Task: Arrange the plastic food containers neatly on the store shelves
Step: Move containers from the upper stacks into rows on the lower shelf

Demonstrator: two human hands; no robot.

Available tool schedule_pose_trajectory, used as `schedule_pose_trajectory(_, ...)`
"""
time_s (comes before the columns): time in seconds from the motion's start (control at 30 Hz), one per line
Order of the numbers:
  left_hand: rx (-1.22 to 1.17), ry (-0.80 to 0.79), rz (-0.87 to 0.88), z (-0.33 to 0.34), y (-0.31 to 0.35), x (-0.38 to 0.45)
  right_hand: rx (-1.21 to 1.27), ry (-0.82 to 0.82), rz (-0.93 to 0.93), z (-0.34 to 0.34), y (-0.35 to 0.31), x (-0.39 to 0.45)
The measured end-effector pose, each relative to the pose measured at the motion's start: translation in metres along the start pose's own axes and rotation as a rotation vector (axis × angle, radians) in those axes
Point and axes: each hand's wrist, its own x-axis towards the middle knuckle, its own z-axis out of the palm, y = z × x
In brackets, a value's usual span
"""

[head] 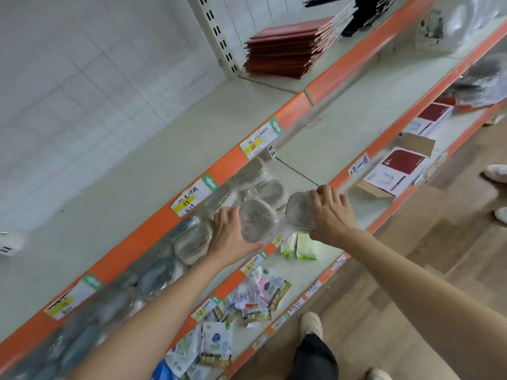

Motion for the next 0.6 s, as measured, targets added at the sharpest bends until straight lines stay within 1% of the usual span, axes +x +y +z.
schedule_pose_trajectory(0.07, 0.025, -0.065, -0.076, 0.016, -0.011, 0.01, 0.019, -0.035, 0.046, 0.02, 0.001, 0.0)
schedule_pose_trajectory(0.17, 0.087, -0.082, -0.145, 0.035, -0.028, 0.032, 0.069, -0.069, 0.08, 0.045, 0.001, 0.01)
schedule_pose_trajectory(0.37, 0.061, 0.018, -0.223, 0.063, -0.054, 0.084, 0.087, -0.035, 0.012, 0.073, -0.006, 0.066)
schedule_pose_trajectory(0.5, -0.044, 0.112, -0.221, 0.077, -0.07, 0.107, 0.104, -0.001, -0.057, 0.08, -0.022, 0.117)
schedule_pose_trajectory(0.6, -0.033, 0.107, -0.192, 0.086, -0.081, 0.111, 0.082, 0.024, -0.14, 0.087, -0.037, 0.145)
